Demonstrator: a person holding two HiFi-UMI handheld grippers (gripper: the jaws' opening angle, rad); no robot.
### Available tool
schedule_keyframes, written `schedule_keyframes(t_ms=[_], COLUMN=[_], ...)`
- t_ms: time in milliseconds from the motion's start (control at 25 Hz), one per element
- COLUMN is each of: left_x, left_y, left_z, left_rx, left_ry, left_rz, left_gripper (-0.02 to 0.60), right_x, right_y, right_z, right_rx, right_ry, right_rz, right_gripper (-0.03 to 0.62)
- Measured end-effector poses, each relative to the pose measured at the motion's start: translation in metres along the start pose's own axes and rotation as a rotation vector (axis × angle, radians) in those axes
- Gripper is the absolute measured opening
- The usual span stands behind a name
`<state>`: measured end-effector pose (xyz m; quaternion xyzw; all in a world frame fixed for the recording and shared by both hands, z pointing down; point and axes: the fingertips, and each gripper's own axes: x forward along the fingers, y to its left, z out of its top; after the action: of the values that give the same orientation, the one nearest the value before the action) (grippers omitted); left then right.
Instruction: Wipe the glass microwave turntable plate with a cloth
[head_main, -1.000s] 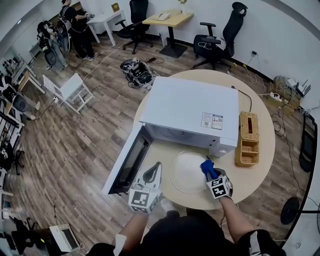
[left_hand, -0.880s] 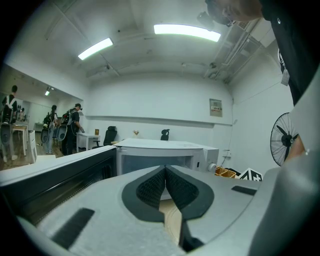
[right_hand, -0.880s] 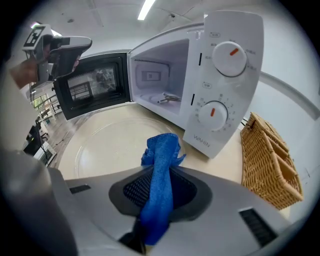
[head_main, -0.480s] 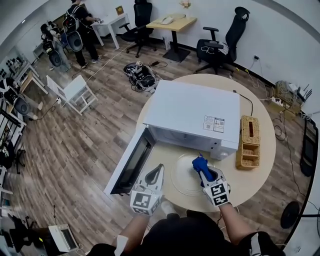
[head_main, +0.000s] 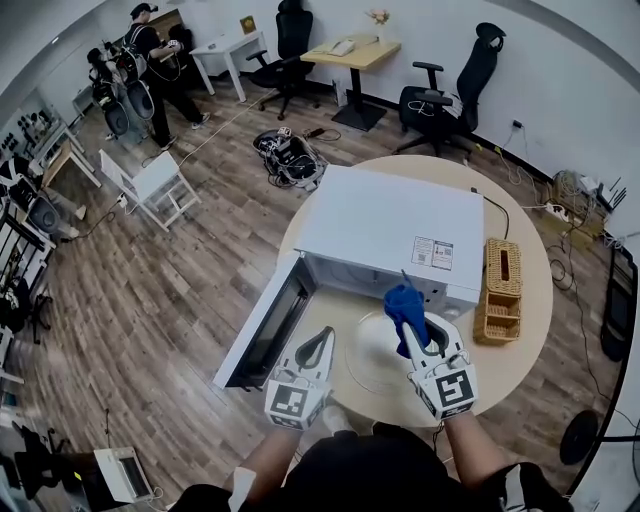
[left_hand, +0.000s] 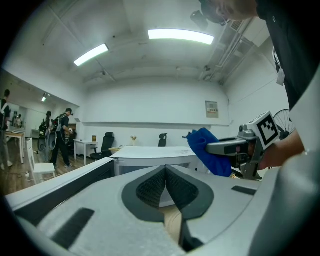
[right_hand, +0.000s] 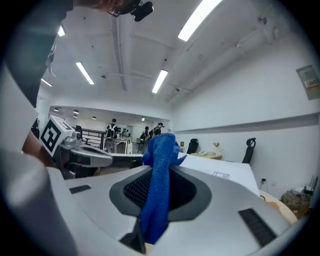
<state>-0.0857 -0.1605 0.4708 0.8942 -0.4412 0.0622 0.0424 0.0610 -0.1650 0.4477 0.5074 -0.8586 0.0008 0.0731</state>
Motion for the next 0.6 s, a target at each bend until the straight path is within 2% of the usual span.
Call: schedule_keyframes(t_ms=[280,440,600], left_x=[0.0,-0.002,-0.004], left_y=[0.002,0.003,0.0], left_z=[0.017,0.018,0.02], left_rx=[0.032,0.018,0.023], left_ry=[-0.037,-0.044,-0.051], left_rz=[0.005,0.016,0.016], left_gripper=[0.006,0.006,0.006], right_x=[-0.006,-0.007,-0.009], right_y=[-0.004,-0.001,0.0], right_z=[0.057,0.076,0.077], right_rx=[-0.001,-0.018,-0.004], right_ry=[-0.176,-0.22,-0.22], right_rz=[-0.017,-0.015,-0.023], right_gripper=[0.067,0.064,0.064])
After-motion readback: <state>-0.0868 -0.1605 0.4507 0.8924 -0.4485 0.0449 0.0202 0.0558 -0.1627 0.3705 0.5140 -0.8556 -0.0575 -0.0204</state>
